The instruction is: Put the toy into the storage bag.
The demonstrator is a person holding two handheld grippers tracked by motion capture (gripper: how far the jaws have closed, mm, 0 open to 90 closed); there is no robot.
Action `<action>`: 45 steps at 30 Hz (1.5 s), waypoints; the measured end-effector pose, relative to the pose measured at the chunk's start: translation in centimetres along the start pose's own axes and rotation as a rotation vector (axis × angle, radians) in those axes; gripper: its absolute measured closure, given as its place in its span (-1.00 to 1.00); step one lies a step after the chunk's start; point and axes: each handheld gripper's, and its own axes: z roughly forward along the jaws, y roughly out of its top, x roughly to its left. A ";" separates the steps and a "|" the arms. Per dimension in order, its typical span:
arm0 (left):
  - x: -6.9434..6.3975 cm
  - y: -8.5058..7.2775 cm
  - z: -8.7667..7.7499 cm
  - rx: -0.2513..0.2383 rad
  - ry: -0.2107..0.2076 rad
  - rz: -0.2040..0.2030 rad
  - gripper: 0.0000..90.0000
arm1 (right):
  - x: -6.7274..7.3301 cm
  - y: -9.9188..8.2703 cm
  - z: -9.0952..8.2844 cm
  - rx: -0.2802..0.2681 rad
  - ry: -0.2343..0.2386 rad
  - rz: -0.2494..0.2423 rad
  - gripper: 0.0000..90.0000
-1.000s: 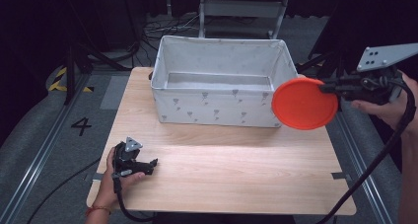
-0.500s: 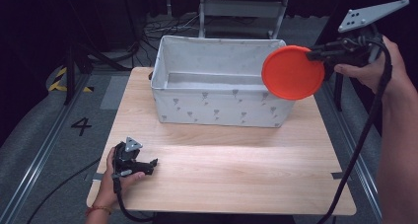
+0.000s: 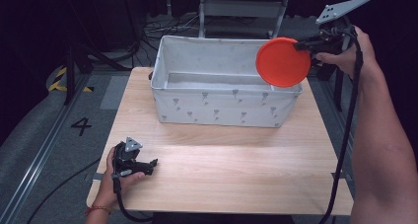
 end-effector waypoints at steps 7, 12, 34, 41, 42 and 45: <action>0.0 0.0 0.0 0.001 -0.001 -0.001 -0.99 | -0.7 -0.2 2.4 0.003 0.031 -0.013 0.84; 0.0 0.0 0.0 0.001 -0.001 -0.002 -0.99 | -1.0 -0.8 4.0 0.014 0.067 -0.030 0.84; 0.0 0.0 0.0 0.001 -0.001 -0.001 -0.99 | 1.8 -1.1 8.7 0.218 0.260 -0.218 0.84; 0.0 0.0 0.0 0.001 -0.001 -0.001 -0.99 | 2.6 -1.1 9.8 0.290 0.301 -0.258 0.84; 0.0 0.0 0.0 0.000 0.000 0.000 -0.99 | 2.7 -1.1 9.9 0.296 0.303 -0.258 0.84; 0.0 0.0 0.0 0.001 -0.001 -0.001 -0.99 | 2.9 -1.2 10.4 0.321 0.316 -0.264 0.84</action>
